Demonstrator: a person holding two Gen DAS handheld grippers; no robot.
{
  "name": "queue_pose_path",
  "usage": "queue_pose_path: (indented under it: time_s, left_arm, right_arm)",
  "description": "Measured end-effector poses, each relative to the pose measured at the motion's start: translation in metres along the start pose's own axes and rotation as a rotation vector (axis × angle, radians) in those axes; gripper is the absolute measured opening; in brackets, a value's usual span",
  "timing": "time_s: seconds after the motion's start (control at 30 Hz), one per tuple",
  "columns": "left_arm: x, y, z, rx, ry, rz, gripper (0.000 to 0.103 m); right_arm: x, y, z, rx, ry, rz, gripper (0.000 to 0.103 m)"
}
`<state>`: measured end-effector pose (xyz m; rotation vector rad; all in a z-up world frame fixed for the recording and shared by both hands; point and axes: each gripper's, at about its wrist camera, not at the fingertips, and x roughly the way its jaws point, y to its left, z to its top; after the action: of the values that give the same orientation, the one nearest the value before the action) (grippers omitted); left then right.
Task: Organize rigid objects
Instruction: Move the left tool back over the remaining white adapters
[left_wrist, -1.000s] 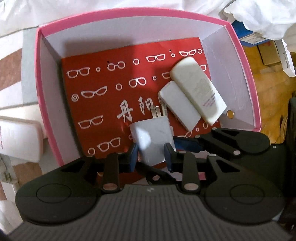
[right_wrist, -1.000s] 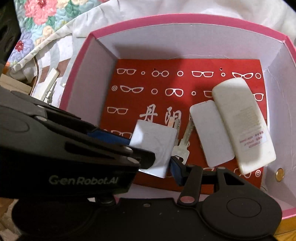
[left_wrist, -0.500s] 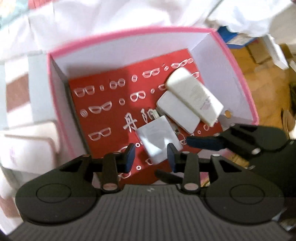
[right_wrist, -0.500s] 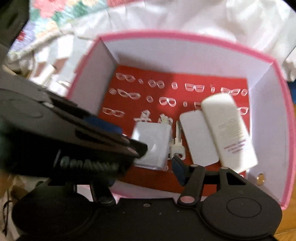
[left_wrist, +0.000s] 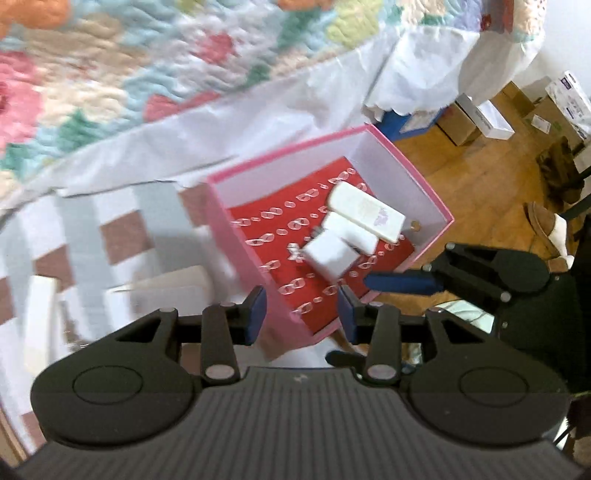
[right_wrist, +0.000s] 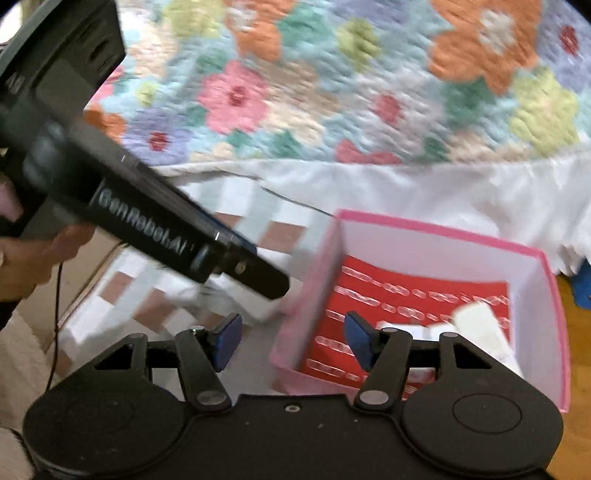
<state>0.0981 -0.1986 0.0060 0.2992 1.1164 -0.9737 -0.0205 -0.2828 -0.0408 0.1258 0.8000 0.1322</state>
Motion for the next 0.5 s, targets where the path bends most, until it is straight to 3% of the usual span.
queue_pose_path:
  time_s: [0.27, 0.5]
  left_arm:
    - [-0.054, 0.045, -0.031, 0.006, -0.073, 0.065, 0.048]
    - [-0.034, 0.116, -0.07, -0.127, -0.057, 0.089, 0.048]
  right_arm:
    - [0.021, 0.051, 0.01, -0.07, -0.005, 0.065, 0.066]
    - [0.064, 0.088, 0.0, -0.103, 0.083, 0.144, 0.066]
